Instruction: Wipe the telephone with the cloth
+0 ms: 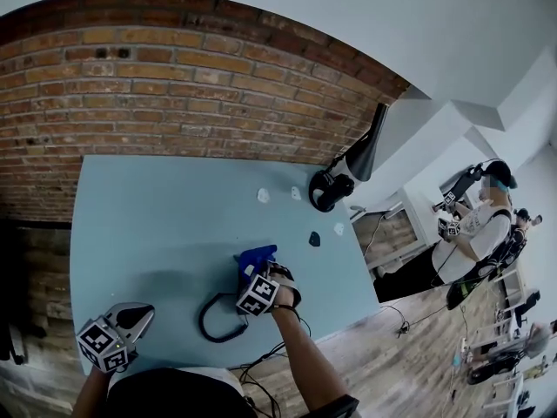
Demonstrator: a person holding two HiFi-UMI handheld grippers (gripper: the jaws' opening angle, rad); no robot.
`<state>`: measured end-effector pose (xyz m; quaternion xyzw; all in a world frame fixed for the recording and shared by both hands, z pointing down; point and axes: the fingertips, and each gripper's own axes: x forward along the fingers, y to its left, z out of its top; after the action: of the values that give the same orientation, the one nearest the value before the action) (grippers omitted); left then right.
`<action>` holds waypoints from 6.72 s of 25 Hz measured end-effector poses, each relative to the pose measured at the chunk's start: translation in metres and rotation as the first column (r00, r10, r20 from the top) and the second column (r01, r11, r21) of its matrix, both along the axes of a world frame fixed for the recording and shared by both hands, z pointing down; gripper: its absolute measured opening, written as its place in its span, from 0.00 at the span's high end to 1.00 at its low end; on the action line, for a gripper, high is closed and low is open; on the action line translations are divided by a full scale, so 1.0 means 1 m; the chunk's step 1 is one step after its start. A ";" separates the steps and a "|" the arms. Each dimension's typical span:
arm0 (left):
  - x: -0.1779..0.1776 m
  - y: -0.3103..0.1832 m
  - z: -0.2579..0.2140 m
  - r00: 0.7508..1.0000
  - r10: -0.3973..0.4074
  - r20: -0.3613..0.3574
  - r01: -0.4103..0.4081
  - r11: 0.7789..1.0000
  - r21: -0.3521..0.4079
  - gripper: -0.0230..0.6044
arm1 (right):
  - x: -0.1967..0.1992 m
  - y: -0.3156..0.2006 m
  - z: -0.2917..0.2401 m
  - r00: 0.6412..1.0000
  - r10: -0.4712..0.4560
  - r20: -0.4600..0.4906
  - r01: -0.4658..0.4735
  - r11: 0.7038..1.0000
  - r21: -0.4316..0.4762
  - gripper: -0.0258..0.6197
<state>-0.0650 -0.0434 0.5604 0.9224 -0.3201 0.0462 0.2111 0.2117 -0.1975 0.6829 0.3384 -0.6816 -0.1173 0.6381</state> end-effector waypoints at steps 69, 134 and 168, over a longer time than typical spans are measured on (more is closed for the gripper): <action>0.033 0.023 0.020 0.995 0.101 0.005 -0.101 0.995 -0.019 0.92 | 0.007 0.094 0.044 0.986 0.115 0.120 -0.114 0.993 -0.014 0.85; -0.003 0.004 0.018 0.999 0.001 -0.032 -0.003 0.998 -0.063 0.92 | 0.042 0.007 -0.005 0.958 0.103 0.266 -0.109 0.994 0.006 0.85; 0.006 0.008 0.017 0.999 0.023 -0.034 -0.025 0.997 -0.068 0.92 | 0.041 0.036 0.007 0.912 0.181 0.368 -0.192 0.981 -0.008 0.85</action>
<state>-0.0591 -0.0352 0.5771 0.9191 -0.3038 0.0445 0.2470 0.2530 -0.1613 0.6897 0.4267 -0.7517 -0.0004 0.5030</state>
